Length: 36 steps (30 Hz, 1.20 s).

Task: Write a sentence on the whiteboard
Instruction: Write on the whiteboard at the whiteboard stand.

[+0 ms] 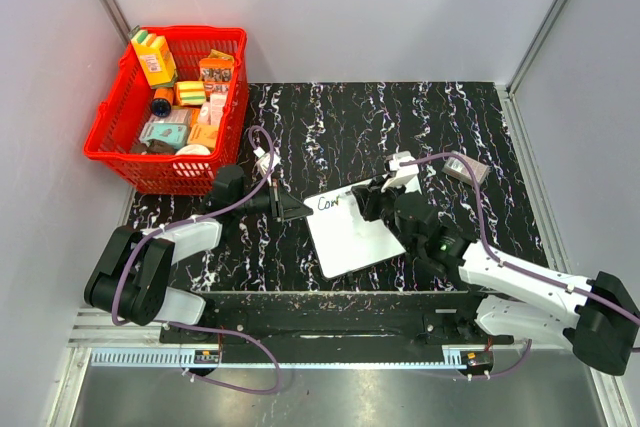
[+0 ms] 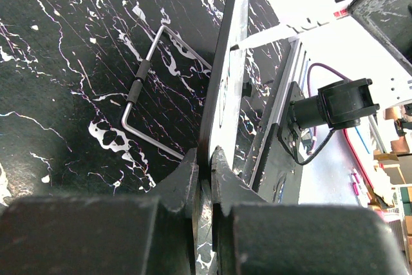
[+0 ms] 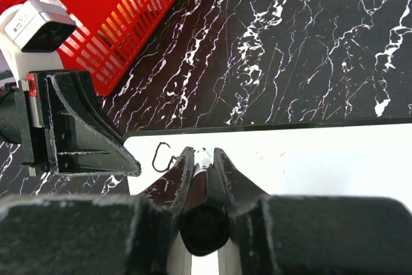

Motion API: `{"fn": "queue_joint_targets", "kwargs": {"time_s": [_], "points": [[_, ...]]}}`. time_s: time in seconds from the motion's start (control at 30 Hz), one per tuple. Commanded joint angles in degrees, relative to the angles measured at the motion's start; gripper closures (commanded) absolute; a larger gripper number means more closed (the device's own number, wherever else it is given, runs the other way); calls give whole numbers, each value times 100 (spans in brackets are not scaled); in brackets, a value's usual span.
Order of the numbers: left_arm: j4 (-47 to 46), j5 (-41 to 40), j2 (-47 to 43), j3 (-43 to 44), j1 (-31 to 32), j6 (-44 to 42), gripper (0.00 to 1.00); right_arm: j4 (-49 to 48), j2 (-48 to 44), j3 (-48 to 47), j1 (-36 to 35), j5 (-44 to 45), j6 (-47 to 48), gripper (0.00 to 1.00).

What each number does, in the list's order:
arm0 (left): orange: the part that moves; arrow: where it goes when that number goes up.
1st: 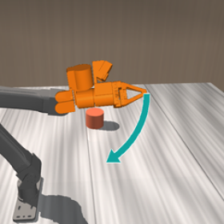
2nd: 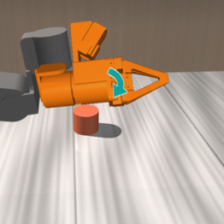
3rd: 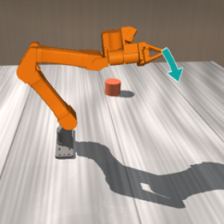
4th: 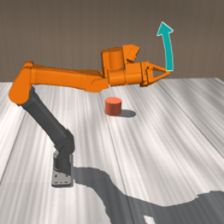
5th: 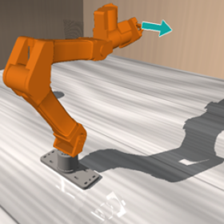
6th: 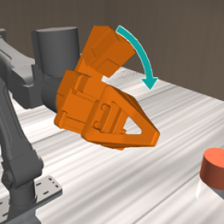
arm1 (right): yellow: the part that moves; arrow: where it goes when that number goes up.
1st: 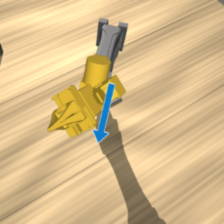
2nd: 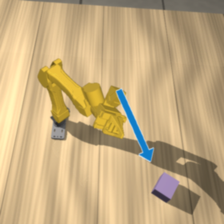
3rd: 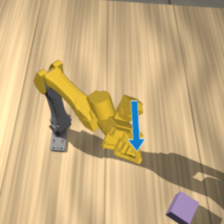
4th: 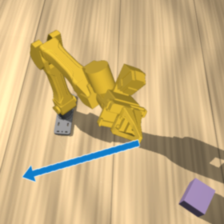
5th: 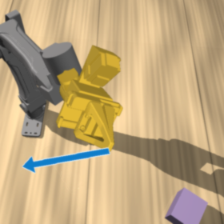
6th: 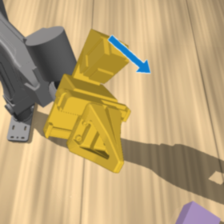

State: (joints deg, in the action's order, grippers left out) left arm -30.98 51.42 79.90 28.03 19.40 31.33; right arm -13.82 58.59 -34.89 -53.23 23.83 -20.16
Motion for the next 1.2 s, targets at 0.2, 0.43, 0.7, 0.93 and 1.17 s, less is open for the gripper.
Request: {"fn": "queue_joint_targets", "kwargs": {"time_s": [0.2,0.43,0.7,0.93,1.17], "points": [[145,-431,123,9,20,-874,100,-112,83,-290,103,306,162,100],[145,-440,131,18,20,-874,100,29,-128,-97,103,174,4,100],[145,-431,140,27,20,-874,100,134,-286,70,103,113,-84,100],[154,-440,140,27,20,-874,100,29,-479,18,103,69,-102,100],[154,-431,140,27,11,-874,100,55,-603,-61,94,253,-41,100]]}}
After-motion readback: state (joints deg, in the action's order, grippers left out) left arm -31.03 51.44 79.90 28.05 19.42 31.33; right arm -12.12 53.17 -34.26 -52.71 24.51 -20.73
